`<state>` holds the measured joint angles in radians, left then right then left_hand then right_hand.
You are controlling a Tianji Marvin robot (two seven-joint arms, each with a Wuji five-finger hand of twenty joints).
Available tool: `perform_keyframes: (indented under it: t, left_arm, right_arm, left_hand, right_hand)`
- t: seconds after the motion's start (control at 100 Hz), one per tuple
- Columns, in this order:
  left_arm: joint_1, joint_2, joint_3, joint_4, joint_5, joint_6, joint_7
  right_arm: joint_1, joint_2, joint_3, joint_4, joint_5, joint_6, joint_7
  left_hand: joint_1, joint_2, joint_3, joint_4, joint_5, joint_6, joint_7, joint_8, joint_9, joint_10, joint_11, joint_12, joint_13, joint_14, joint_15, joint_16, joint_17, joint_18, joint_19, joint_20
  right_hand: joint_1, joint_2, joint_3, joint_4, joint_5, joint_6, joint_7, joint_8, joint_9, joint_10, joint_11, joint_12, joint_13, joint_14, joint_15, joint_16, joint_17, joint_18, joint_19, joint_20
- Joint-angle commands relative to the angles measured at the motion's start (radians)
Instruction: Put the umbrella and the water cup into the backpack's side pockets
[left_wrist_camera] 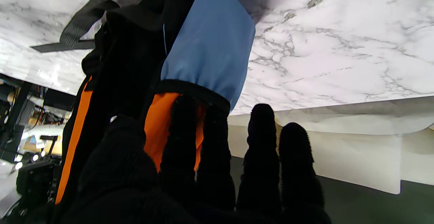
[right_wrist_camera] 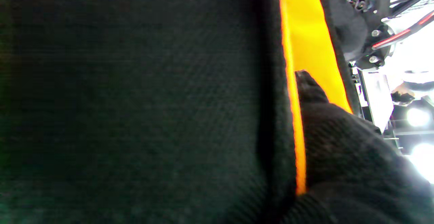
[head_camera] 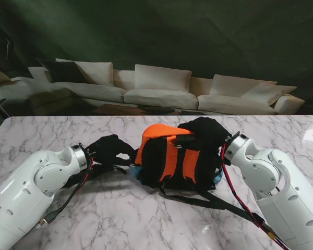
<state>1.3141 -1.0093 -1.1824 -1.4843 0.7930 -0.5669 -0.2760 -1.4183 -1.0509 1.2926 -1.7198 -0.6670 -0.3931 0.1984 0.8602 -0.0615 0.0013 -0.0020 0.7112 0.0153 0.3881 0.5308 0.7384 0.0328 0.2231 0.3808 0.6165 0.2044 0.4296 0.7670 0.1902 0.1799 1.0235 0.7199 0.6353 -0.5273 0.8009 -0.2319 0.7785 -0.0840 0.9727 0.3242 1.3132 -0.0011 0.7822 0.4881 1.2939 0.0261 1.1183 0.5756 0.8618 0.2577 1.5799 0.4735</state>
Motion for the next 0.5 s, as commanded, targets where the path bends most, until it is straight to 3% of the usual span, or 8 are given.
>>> perform_keyframes:
  t: [0.0, 0.2, 0.3, 0.41, 0.49]
  left_arm:
    - [0.01, -0.001, -0.008, -0.015, -0.016, -0.007, -0.009]
    - [0.056, -0.006, -0.069, -0.052, 0.027, -0.023, 0.035]
    - [0.088, -0.005, -0.117, -0.077, 0.063, -0.025, 0.047]
    - [0.119, 0.001, -0.173, -0.091, 0.083, -0.029, 0.026]
    - [0.147, 0.007, -0.219, -0.098, 0.096, -0.029, 0.0]
  right_arm:
    - [-0.004, 0.0, -0.006, 0.011, -0.005, 0.004, 0.005]
    - [-0.004, 0.0, -0.007, 0.013, -0.004, 0.005, 0.004]
    - [-0.003, 0.0, -0.007, 0.013, -0.005, 0.005, 0.004]
    - [-0.005, 0.0, -0.004, 0.012, -0.007, 0.005, 0.004]
    - [-0.007, 0.0, -0.002, 0.012, -0.008, 0.006, 0.004]
  left_hand:
    - [-0.005, 0.024, -0.028, -0.021, -0.033, -0.023, -0.031, -0.019, -0.039, 0.077, -0.018, -0.016, -0.018, 0.002, -0.01, -0.011, -0.006, 0.014, 0.025, 0.015]
    - [-0.014, 0.034, -0.028, -0.018, -0.028, 0.005, -0.071, -0.038, -0.044, 0.082, -0.018, -0.019, -0.027, -0.001, -0.044, -0.048, -0.015, 0.022, -0.013, -0.007]
    - [-0.021, 0.042, -0.029, -0.017, -0.062, 0.024, -0.107, -0.054, -0.087, 0.084, -0.051, -0.045, -0.053, 0.003, -0.124, -0.15, -0.041, 0.035, -0.135, -0.087]
    - [-0.032, 0.044, -0.031, -0.018, -0.128, 0.043, -0.172, -0.085, -0.183, 0.092, -0.112, -0.119, -0.106, 0.005, -0.206, -0.283, -0.06, 0.01, -0.265, -0.196]
    - [-0.05, 0.043, -0.033, -0.019, -0.188, 0.051, -0.214, -0.105, -0.262, 0.103, -0.147, -0.156, -0.164, -0.001, -0.238, -0.333, -0.085, -0.02, -0.312, -0.243]
  right_hand:
    - [0.085, 0.06, 0.056, 0.012, 0.009, -0.085, 0.02, 0.003, -0.006, -0.016, 0.005, 0.0, 0.025, -0.031, 0.005, -0.001, -0.005, -0.01, 0.008, -0.007]
    - [0.085, 0.06, 0.057, 0.012, 0.008, -0.086, 0.02, 0.003, -0.006, -0.017, 0.004, 0.0, 0.025, -0.03, 0.004, 0.0, -0.005, -0.01, 0.008, -0.006]
    - [0.086, 0.06, 0.056, 0.012, 0.008, -0.086, 0.021, 0.003, -0.007, -0.017, 0.004, -0.001, 0.025, -0.031, 0.004, 0.0, -0.005, -0.01, 0.008, -0.006]
    - [0.086, 0.06, 0.057, 0.012, 0.008, -0.088, 0.02, 0.003, -0.007, -0.017, 0.004, 0.0, 0.025, -0.031, 0.003, 0.0, -0.005, -0.01, 0.008, -0.006]
    - [0.087, 0.061, 0.057, 0.012, 0.008, -0.087, 0.02, 0.003, -0.007, -0.016, 0.004, 0.0, 0.025, -0.031, 0.002, 0.0, -0.005, -0.01, 0.008, -0.006]
